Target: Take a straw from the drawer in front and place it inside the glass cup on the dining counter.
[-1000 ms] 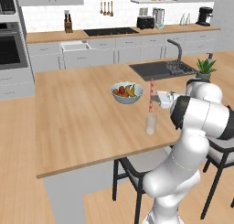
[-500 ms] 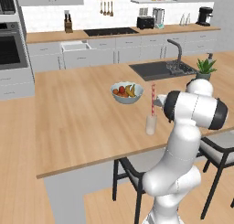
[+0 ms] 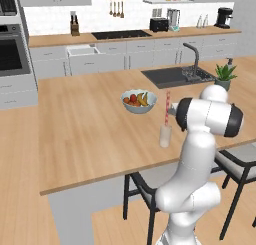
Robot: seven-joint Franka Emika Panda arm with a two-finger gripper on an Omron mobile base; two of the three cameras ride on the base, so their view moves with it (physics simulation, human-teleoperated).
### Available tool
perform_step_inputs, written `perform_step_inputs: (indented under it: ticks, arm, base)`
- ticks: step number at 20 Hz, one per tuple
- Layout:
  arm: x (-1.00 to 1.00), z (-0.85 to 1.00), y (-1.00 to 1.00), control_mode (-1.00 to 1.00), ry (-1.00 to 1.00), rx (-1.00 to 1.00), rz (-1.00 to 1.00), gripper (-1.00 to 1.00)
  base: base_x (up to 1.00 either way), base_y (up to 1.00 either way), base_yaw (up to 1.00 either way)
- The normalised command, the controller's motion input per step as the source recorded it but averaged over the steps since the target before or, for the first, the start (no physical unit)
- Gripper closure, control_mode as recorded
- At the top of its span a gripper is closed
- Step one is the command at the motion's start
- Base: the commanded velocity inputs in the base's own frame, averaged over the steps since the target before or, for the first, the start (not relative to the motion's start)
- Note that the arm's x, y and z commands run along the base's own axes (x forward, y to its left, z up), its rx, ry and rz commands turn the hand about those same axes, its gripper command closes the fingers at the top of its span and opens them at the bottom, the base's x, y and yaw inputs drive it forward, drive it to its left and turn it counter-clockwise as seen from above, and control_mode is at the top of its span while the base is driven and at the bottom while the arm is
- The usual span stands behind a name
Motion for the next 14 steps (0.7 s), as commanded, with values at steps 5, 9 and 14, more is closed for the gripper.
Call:
perform_step_inputs:
  ticks: [5, 9, 14]
  arm:
    - [0.16, -0.03, -0.17, -1.0, -0.04, 0.06, 0.0, 1.0]
    - [0.15, -0.18, -0.2, -1.0, -0.12, 0.01, 0.0, 1.0]
    - [0.16, -0.17, -0.02, -1.0, -0.12, 0.0, 0.0, 1.0]
  base:
    - [0.0, 0.0, 0.0]
    - [0.0, 0.0, 0.0]
    - [0.0, 0.0, 0.0]
